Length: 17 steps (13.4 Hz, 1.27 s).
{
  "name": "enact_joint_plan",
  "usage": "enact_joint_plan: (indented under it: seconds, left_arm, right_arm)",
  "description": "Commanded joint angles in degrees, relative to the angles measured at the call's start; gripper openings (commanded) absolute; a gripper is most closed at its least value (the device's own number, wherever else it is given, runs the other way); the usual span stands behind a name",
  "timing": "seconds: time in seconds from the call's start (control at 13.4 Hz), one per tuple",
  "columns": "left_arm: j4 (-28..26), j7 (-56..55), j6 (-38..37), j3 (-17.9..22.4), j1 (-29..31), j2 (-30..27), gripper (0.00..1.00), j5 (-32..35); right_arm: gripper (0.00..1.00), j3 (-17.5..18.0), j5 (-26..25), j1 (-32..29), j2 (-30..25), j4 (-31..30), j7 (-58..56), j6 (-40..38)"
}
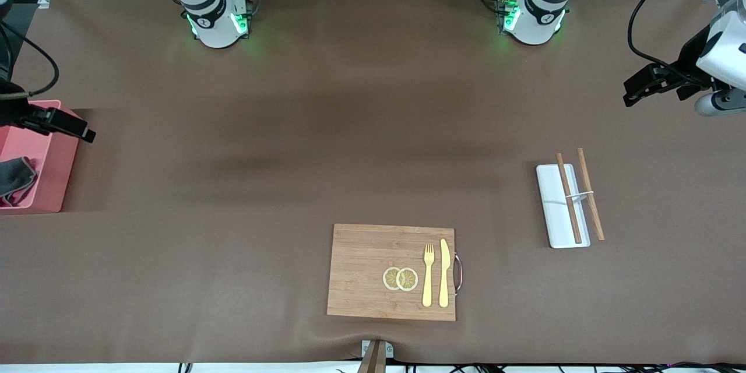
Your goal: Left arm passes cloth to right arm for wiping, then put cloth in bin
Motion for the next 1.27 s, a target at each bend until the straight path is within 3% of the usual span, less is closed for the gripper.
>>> enact_joint_plan:
  seconds: [0.0,0.3,1.2]
  left_arm:
    - [-0.7,1.3,0.6,-0.2,0.3,-0.6,1.00,1.2]
    - [-0.4,1.3,0.6,-0.2,0.3,-0.6,1.00,1.2]
    - [1.2,1.7,0.5,0.0,0.3,0.0,1.00,1.4]
  right_arm:
    - [1.00,0.3,1.0,0.3,-4.3,-3.7,0.0,0.4]
    - [1.00,0.8,-2.8,1.7,-4.4,-4.7,0.0,2.0]
    - [1.00,0.7,-2.9,1.6,-4.6,-4.6,-0.4,1.5]
